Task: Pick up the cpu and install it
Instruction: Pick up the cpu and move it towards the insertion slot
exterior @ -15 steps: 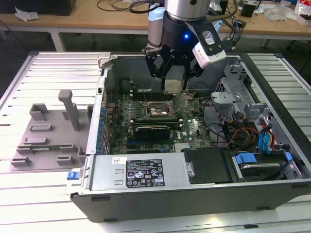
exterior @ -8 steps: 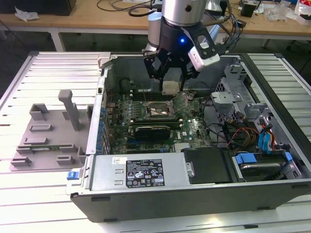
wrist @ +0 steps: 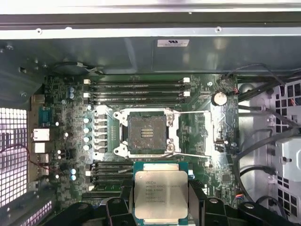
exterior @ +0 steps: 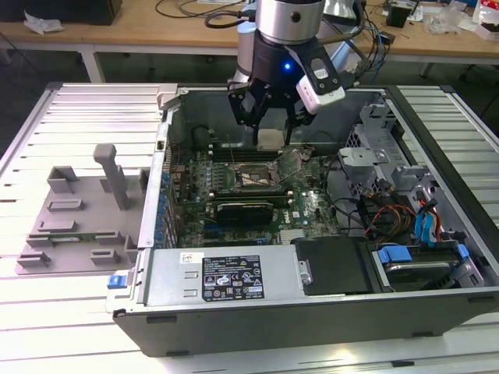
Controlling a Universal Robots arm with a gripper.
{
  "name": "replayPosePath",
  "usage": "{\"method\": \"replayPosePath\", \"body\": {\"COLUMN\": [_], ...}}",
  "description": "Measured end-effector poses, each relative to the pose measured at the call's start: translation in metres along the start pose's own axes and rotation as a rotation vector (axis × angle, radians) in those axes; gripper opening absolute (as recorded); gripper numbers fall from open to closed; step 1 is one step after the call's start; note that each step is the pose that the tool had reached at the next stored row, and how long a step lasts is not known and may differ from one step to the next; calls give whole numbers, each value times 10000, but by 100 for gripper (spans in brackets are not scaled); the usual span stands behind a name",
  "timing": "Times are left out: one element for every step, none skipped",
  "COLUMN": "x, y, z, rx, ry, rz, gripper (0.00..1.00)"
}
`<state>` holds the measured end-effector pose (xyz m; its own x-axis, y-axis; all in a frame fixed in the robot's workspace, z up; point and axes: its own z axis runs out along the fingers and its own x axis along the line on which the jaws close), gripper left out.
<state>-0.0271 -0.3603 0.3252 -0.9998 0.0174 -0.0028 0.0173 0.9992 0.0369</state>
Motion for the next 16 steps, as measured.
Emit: {"method": "replayPosePath", "body": {"x": [8, 13, 17, 19, 22, 24, 26, 29, 32, 39, 48, 54, 57, 62, 67, 73], "y": [10, 15, 19, 20, 21, 21, 21, 24, 29, 42, 65, 86, 100, 125, 150, 180], "z": [11, 19, 23, 29, 33, 43, 48, 57, 70, 96, 120, 137, 151, 176, 204, 247], "rx": [0, -2, -1, -1, 0, 0, 0, 0, -2, 0, 0, -1, -1, 0, 1, 4], "ry": [0, -1, -1, -1, 0, 0, 0, 0, -1, 0, 0, -1, 0, 0, 0, -1], "rz": [0, 0, 0, -1, -1, -2, -2, 1, 0, -1, -1, -1, -1, 1, 0, -1], "gripper": [55, 55, 55, 55, 55, 55, 55, 55, 55, 55, 55, 55, 55, 55, 55, 55]}}
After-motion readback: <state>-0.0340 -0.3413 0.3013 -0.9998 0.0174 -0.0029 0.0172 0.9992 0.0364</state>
